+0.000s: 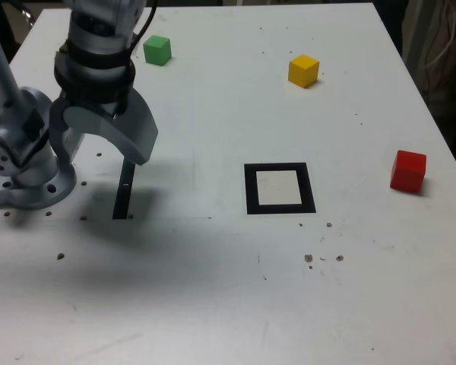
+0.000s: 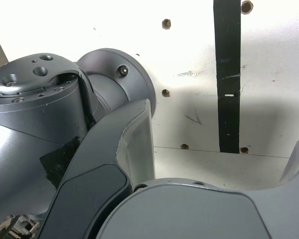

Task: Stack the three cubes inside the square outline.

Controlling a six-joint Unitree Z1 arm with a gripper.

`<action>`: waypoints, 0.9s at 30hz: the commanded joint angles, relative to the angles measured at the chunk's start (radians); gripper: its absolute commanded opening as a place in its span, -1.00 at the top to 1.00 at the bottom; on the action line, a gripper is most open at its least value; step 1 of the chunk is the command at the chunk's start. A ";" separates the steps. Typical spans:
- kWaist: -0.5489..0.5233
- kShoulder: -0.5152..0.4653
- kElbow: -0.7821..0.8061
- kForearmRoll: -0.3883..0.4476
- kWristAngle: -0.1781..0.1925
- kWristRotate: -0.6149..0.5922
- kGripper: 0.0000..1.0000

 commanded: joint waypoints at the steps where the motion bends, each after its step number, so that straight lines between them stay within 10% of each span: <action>1: -0.002 -0.005 -0.003 0.004 0.002 -0.002 -0.99; 27: -0.002 -0.003 -0.092 0.031 -0.015 -0.039 -0.99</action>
